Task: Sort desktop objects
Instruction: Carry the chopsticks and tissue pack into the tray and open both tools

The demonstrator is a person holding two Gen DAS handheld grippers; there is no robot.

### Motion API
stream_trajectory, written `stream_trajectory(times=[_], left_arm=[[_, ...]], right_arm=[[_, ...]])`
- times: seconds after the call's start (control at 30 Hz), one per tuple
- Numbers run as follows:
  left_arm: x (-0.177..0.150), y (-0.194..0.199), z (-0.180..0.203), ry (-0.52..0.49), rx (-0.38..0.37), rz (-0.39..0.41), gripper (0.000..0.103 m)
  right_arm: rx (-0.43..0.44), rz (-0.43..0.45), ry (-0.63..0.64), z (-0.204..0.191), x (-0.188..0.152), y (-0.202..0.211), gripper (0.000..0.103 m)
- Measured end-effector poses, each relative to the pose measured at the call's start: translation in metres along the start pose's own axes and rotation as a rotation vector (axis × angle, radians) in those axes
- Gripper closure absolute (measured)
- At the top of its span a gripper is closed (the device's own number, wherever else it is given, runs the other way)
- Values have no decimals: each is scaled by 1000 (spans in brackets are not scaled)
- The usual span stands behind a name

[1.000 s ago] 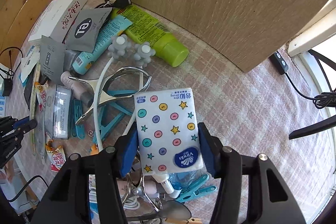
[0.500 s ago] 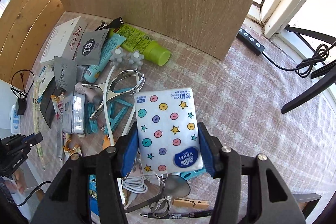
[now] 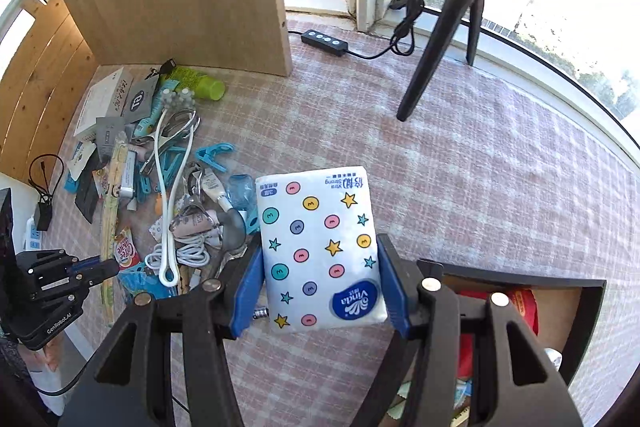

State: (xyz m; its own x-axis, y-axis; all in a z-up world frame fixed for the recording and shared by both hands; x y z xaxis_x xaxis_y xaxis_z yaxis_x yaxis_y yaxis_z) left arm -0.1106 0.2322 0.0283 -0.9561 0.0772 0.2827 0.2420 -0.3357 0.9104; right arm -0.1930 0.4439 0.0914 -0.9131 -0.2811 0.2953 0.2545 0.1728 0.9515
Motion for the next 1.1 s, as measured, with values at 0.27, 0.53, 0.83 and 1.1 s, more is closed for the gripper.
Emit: stream_trajectory(times=[0.27, 0.53, 0.83, 1.1], left_arm=[[18, -42, 156, -256, -142, -72, 99], [-2, -70, 275, -459, -222, -155, 99], [-26, -85, 345, -570, -241, -190, 99], [-27, -79, 360, -594, -221, -136, 38]], right_arm=[[-114, 25, -240, 125, -85, 39, 51], [-195, 12, -444, 211, -175, 61, 51], [-233, 15, -586, 258, -237, 78, 51], [-240, 11, -589, 258, -261, 88, 44]])
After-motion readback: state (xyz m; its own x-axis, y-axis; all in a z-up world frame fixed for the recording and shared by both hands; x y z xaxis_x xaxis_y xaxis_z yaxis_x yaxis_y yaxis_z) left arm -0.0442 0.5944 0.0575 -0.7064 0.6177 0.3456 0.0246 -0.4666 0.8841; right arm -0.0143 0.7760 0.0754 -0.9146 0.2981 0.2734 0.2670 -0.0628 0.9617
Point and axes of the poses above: each gripper's, at about its wrist camera, not at the fingertips, and y roughly against the way its jaws point, z to its right, x to its top, the point moved 7 cm from there along -y, roughly the way its jaws point, and after that the axes turned 1 degree about z, right-handed, at the moved point
